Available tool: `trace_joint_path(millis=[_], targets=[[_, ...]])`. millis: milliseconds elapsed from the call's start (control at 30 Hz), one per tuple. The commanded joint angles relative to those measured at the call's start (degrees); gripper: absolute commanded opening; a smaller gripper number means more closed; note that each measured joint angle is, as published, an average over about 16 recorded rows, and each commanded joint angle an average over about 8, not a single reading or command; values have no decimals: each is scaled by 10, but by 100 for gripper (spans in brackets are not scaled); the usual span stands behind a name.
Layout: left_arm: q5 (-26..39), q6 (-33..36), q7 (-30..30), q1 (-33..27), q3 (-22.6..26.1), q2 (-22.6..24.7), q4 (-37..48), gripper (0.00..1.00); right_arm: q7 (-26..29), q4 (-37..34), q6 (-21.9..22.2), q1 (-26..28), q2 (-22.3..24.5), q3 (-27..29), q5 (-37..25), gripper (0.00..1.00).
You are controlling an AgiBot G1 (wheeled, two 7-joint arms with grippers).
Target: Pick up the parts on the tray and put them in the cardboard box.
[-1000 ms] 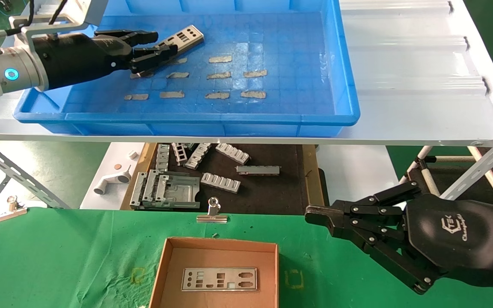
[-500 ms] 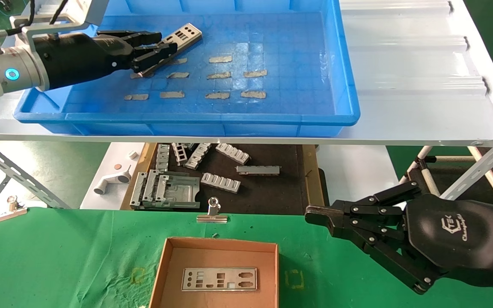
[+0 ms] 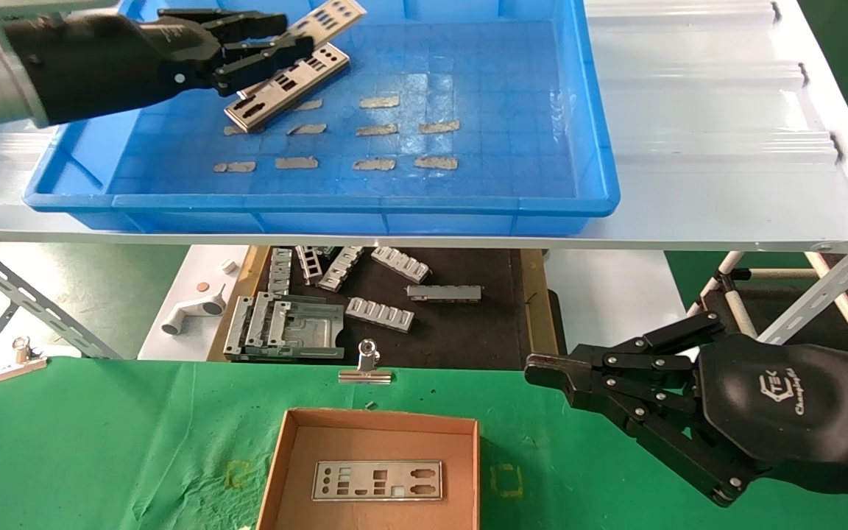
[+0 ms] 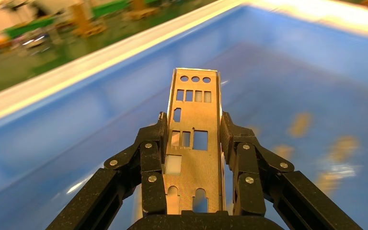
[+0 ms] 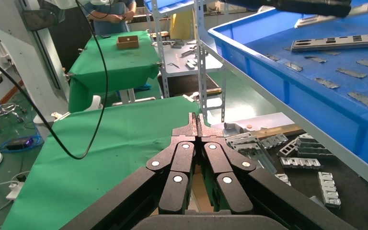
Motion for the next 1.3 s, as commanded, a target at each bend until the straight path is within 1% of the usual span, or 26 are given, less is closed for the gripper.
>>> trace_joint_path(millis=[33,167,300,400,467,667,833,1067,1200,1300], targets=[[-2,37,-1,-5,-1,-7,-6,0,0,0,0,0,0,0,0,0],[1,114,2,-16,3,-25,-18,0,0,0,0,0,0,0,0,0],[-3,156,4,-17,9,-41,-51,0,0,0,0,0,0,0,0,0],[-22,167,-10,-3,19,-58,-107,0,0,0,0,0,0,0,0,0],[-47,169,-30,15,31,-76,-163,0,0,0,0,0,0,0,0,0],[-147,163,-115,82,80,-153,-356,0,0,0,0,0,0,0,0,0],[-198,153,-154,124,108,-208,-472,0,0,0,0,0,0,0,0,0],[-214,127,-172,193,129,-266,-605,0,0,0,0,0,0,0,0,0],[-209,89,-179,250,141,-292,-683,0,0,0,0,0,0,0,0,0],[-197,51,-175,294,151,-301,-722,0,0,0,0,0,0,0,0,0]])
